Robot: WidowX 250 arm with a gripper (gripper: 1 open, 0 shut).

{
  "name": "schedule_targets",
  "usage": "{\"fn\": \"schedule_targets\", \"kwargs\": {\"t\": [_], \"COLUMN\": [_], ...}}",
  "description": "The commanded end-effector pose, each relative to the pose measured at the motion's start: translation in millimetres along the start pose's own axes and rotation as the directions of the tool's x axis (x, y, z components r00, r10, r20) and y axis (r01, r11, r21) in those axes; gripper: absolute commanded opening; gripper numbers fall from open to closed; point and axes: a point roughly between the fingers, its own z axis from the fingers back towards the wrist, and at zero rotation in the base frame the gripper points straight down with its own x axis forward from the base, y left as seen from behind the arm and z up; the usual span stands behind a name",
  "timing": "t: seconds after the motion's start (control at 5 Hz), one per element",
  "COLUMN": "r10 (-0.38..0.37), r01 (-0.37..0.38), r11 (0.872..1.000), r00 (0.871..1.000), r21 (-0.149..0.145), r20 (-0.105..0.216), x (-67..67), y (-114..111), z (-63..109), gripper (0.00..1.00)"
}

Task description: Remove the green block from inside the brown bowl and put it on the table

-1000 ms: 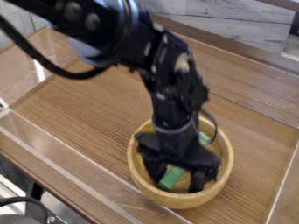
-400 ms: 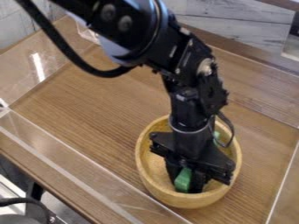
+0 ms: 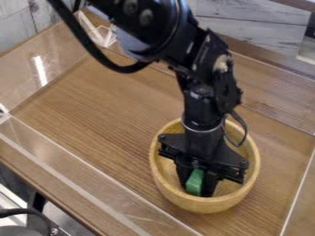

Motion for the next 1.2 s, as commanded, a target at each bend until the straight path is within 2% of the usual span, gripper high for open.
{"fn": "schedule_targets", "kwargs": {"t": [0.0,0.4,0.8,1.0], "r10": [0.125,0.143,0.175,0.183], "r01": [-0.125,-0.144,-0.175,-0.183], "r11": [0.992,0.989,0.982,0.98], "r00": [0.991,0.989,0.984,0.983], "r21": [0.003,0.037,0.067,0.076], "r20": [0.039,0.026,0.017,0.013], "x": [7.8,-2.4,-13.3,-21.9], "y": [-5,6,18,14], "z": [-2.4,4.7,0.7,6.4], "gripper": [0.0,0.0,0.0,0.0]}}
